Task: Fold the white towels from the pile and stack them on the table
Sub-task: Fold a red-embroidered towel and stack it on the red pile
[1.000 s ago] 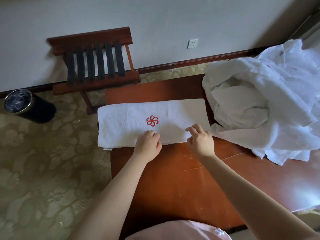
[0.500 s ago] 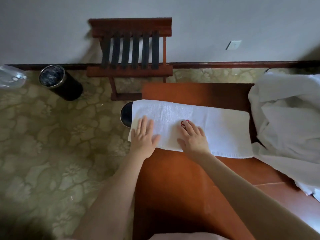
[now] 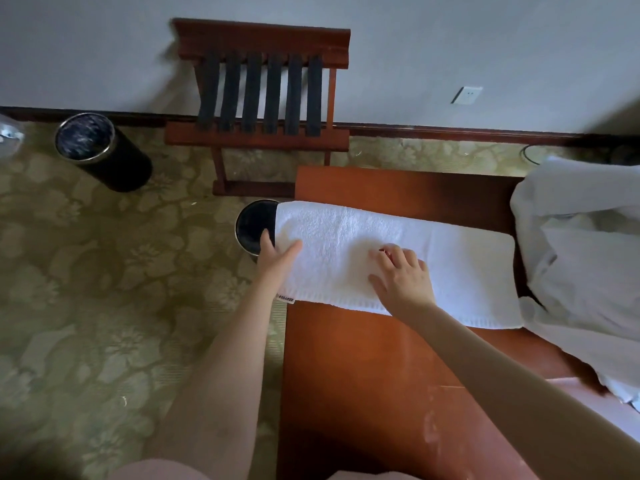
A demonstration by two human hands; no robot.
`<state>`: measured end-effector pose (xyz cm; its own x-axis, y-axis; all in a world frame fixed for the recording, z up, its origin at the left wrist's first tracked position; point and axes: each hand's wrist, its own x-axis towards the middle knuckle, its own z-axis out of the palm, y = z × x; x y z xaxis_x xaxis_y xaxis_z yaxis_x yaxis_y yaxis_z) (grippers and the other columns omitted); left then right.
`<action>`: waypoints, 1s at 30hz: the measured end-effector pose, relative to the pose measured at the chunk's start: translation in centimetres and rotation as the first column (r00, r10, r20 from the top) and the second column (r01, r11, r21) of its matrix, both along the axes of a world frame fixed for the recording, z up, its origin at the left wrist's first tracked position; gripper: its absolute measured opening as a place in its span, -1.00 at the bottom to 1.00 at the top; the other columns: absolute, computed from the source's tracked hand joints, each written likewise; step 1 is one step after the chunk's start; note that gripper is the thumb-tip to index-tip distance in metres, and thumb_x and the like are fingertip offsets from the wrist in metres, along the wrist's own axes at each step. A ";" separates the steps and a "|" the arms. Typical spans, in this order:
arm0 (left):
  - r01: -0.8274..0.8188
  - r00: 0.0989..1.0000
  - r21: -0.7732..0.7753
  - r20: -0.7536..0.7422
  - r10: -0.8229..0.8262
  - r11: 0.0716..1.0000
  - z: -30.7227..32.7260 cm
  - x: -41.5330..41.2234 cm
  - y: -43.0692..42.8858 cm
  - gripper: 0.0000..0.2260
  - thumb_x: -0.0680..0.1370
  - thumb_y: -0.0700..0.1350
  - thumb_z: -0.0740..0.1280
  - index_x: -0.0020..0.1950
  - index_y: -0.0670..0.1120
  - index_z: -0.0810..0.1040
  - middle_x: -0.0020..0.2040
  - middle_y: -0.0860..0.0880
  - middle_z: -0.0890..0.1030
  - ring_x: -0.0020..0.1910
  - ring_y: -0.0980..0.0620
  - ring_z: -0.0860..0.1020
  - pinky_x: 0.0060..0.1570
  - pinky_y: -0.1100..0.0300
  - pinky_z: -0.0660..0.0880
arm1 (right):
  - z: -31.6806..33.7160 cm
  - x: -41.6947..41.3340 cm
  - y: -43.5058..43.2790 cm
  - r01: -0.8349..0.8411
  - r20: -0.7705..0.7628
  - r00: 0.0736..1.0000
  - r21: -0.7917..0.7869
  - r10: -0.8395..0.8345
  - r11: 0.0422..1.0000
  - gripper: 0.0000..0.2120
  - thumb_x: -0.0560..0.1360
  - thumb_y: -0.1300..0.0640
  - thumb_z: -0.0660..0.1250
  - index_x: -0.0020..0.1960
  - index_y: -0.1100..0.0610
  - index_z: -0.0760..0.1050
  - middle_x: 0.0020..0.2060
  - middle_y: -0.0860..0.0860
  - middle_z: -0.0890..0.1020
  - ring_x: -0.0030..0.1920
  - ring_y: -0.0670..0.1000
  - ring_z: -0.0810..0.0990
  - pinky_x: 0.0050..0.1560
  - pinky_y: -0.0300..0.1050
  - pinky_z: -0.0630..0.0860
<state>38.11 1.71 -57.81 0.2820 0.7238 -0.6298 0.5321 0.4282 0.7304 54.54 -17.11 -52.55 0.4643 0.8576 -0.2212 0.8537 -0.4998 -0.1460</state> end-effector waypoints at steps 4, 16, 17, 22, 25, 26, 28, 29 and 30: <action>0.079 0.997 0.088 -0.014 -0.078 0.993 1.6 -1.0 0.4 -0.16 0.45 0.04 0.39 0.53 0.23 -0.12 0.38 0.06 0.35 0.20 -0.04 0.50 0.11 0.06 0.50 | 0.0 -0.3 0.2 0.023 -0.010 1.000 -0.021 -0.024 1.000 -0.60 0.56 -0.02 0.20 0.38 0.01 0.34 0.33 -0.02 0.37 0.30 0.09 0.32 0.24 0.00 0.28; 0.700 0.712 0.417 -0.458 -0.531 0.579 9.5 2.8 -3.1 -0.63 0.60 -0.10 0.17 0.41 0.09 0.37 0.35 0.00 0.39 0.07 -0.04 0.51 -0.11 0.11 0.48 | 2.4 3.1 -3.6 0.195 -0.064 0.980 0.097 -0.190 0.976 -0.59 0.56 0.09 0.22 0.40 0.06 0.32 0.39 0.05 0.33 0.40 0.08 0.24 0.32 0.01 0.30; 0.730 0.682 0.408 -0.494 -0.540 0.548 9.9 3.5 -3.8 -0.63 0.60 -0.10 0.16 0.41 0.09 0.36 0.36 0.00 0.37 0.09 -0.06 0.51 -0.10 0.10 0.48 | 2.6 3.8 -4.8 0.250 -0.065 0.967 0.098 -0.245 0.963 -0.57 0.57 0.09 0.22 0.42 0.05 0.30 0.40 0.05 0.31 0.40 0.09 0.24 0.33 0.02 0.30; 0.826 0.555 0.363 -0.654 -0.514 0.430 10.4 7.1 -7.3 -0.67 0.58 -0.12 0.15 0.34 0.04 0.43 0.40 -0.02 0.39 0.12 -0.15 0.52 -0.15 0.13 0.42 | 2.7 8.2 -11.3 0.470 -0.078 0.882 0.080 -0.465 0.879 -0.55 0.56 0.09 0.23 0.43 0.05 0.27 0.40 0.10 0.29 0.35 0.17 0.30 0.24 0.11 0.40; 0.862 0.494 0.332 -0.716 -0.494 0.382 10.1 8.6 -9.0 -0.69 0.61 -0.11 0.15 0.34 0.04 0.43 0.36 -0.02 0.44 0.12 -0.14 0.53 -0.09 0.10 0.47 | 2.4 11.0 -13.0 0.564 -0.119 0.822 0.032 -0.557 0.825 -0.49 0.55 0.03 0.24 0.46 0.06 0.22 0.38 0.14 0.30 0.32 0.22 0.33 0.28 0.09 0.36; 0.868 0.483 0.326 -0.725 -0.490 0.374 9.9 9.0 -9.6 -0.68 0.62 -0.11 0.15 0.36 0.05 0.42 0.38 -0.01 0.43 0.15 -0.13 0.52 -0.05 0.09 0.49 | 2.3 11.9 -13.3 0.568 -0.117 0.818 0.005 -0.564 0.823 -0.47 0.54 0.01 0.25 0.46 0.05 0.22 0.37 0.14 0.32 0.33 0.23 0.32 0.32 0.08 0.30; 0.869 0.480 0.324 -0.731 -0.484 0.373 9.5 9.9 -10.6 -0.66 0.62 -0.13 0.16 0.38 0.07 0.42 0.41 0.01 0.40 0.19 -0.10 0.51 0.00 0.09 0.49 | 1.8 13.2 -13.3 0.541 -0.129 0.830 -0.056 -0.543 0.839 -0.44 0.52 -0.06 0.26 0.46 0.02 0.20 0.35 0.14 0.33 0.34 0.22 0.31 0.34 0.05 0.26; 0.869 0.481 0.322 -0.729 -0.487 0.376 9.3 10.3 -11.1 -0.65 0.61 -0.15 0.16 0.39 0.07 0.42 0.42 0.03 0.39 0.20 -0.09 0.50 0.01 0.11 0.48 | 1.6 13.6 -13.2 0.521 -0.160 0.834 -0.088 -0.528 0.849 -0.42 0.51 -0.10 0.27 0.46 -0.01 0.18 0.35 0.13 0.33 0.33 0.20 0.30 0.32 0.05 0.29; 0.872 0.475 0.316 -0.728 -0.494 0.374 9.1 10.7 -11.5 -0.63 0.61 -0.17 0.15 0.40 0.08 0.41 0.43 0.05 0.37 0.21 -0.09 0.50 0.01 0.13 0.46 | 1.3 13.8 -12.9 0.501 -0.196 0.834 -0.121 -0.515 0.857 -0.39 0.49 -0.15 0.28 0.46 -0.04 0.16 0.33 0.12 0.31 0.32 0.19 0.30 0.29 0.04 0.33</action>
